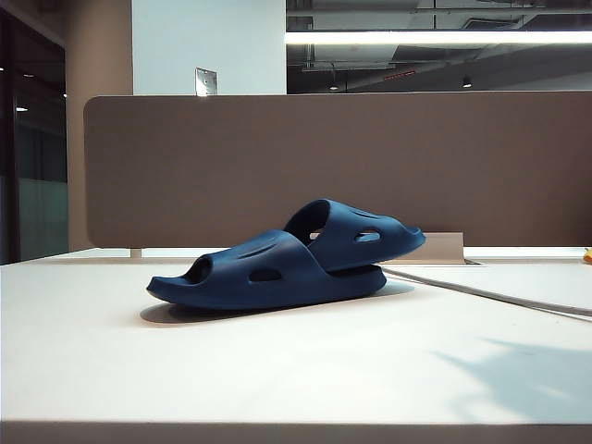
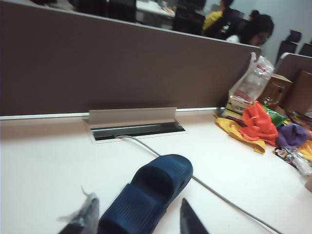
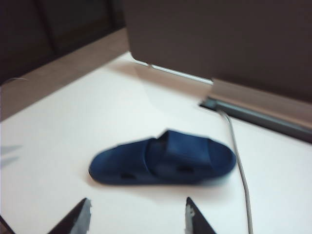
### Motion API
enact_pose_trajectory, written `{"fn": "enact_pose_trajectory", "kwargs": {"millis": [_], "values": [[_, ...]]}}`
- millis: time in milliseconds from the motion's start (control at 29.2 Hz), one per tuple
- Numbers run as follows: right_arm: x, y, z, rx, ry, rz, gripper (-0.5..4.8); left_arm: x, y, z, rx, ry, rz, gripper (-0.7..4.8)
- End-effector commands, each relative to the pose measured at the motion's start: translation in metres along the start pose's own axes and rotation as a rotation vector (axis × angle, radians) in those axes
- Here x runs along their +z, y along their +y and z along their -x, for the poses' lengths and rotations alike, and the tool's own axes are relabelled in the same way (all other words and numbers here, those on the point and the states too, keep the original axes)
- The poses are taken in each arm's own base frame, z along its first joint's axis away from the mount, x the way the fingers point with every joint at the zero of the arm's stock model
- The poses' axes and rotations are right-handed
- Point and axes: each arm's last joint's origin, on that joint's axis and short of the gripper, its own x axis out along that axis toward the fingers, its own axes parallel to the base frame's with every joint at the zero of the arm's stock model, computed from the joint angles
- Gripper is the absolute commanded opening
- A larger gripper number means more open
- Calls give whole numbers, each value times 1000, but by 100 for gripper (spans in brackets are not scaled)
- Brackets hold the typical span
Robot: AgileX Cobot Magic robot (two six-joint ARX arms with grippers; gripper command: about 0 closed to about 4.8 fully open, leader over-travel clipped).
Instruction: Interlock the pair of blue slippers on the table with their fronts facing up.
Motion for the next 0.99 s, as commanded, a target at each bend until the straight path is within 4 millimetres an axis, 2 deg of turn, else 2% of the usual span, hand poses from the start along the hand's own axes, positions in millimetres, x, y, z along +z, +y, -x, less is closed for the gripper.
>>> {"fn": "enact_pose_trajectory", "kwargs": {"millis": [34, 309, 549, 720, 789, 994], "values": [[-19, 2, 5, -33, 28, -47, 242, -8, -5, 10, 13, -5, -4, 211], [-57, 10, 20, -70, 10, -85, 242, -39, -10, 26, 17, -34, -21, 210], [-82, 13, 25, -77, 2, -77, 242, -70, -5, 23, 16, -14, -14, 208], [-100, 12, 23, -76, -11, -72, 242, -86, -2, 22, 7, -24, -21, 198], [-107, 12, 22, -76, -20, -70, 241, -92, -1, 21, 8, -18, -22, 173], [-123, 13, 22, -75, -46, -61, 238, -110, 7, 12, 4, 35, 0, 173]]}}
